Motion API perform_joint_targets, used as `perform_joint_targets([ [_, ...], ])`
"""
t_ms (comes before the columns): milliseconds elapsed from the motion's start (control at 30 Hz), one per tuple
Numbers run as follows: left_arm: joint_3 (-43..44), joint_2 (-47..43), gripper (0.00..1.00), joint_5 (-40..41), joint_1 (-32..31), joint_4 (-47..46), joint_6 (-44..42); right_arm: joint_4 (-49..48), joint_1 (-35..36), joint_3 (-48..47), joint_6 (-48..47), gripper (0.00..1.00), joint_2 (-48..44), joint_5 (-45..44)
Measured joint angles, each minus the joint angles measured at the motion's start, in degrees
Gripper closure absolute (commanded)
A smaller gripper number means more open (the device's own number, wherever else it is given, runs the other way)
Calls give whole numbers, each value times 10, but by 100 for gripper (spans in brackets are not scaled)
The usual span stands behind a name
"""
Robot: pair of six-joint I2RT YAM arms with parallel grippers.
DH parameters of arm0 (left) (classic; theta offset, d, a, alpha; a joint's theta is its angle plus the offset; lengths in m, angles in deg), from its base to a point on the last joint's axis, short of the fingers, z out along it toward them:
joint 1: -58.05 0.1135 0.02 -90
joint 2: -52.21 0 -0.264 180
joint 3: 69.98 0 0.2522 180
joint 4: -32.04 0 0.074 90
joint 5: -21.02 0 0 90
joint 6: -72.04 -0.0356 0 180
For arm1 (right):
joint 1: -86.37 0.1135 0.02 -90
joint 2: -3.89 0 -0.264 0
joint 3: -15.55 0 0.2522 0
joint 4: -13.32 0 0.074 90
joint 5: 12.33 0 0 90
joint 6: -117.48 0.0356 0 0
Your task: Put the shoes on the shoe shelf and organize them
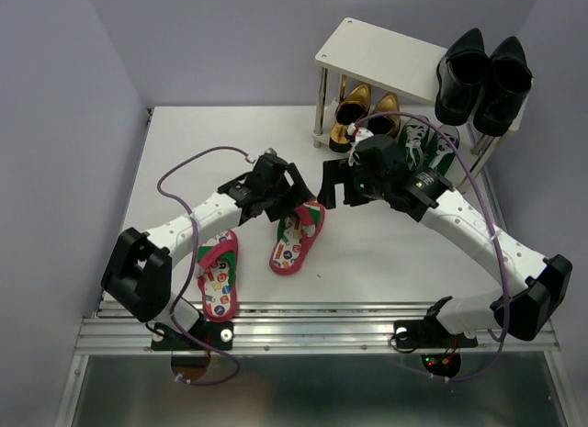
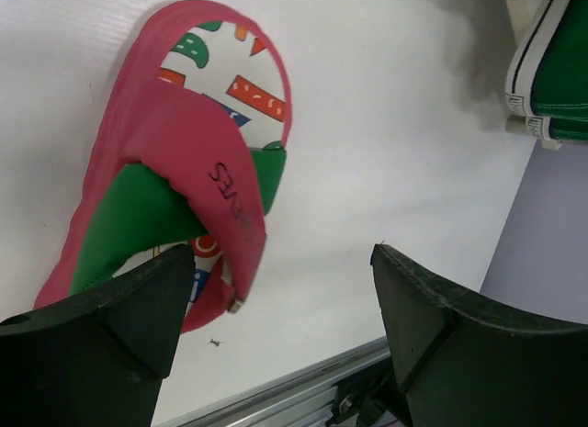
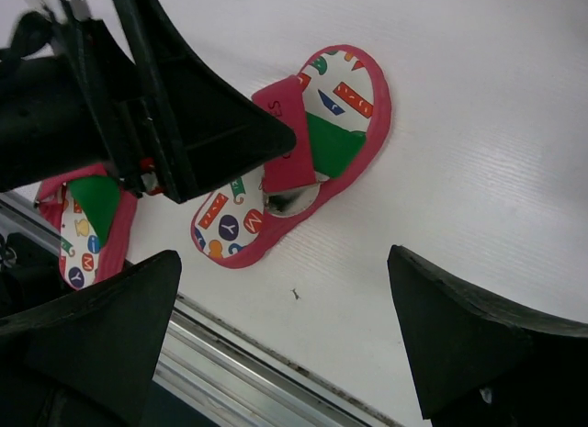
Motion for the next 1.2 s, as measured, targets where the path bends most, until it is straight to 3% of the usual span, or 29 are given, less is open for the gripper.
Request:
perform_joint_targets([
  [200, 73, -45, 16, 18, 29, 43, -50, -7, 0, 38, 23, 0, -5, -6],
  [333, 108, -113, 17, 35, 112, 76, -84, -20, 17, 81, 57, 0, -11, -16],
  [500, 148, -175, 18, 75, 213, 122, -126, -52, 100, 112, 119, 0, 23, -81],
  [733, 155, -199, 18, 87, 241, 158, -153, -129, 139, 131, 175, 5, 111, -177],
  [933, 133, -199, 19, 78, 243, 164, -157, -162, 137, 138, 192, 20, 185, -247],
  [1033, 129, -199, 19, 74, 247, 170, -158, -178, 137, 138, 197, 34, 212, -257],
  [1200, 128, -199, 20, 70, 250, 170, -161, -204, 139, 140, 202, 79, 224, -259],
])
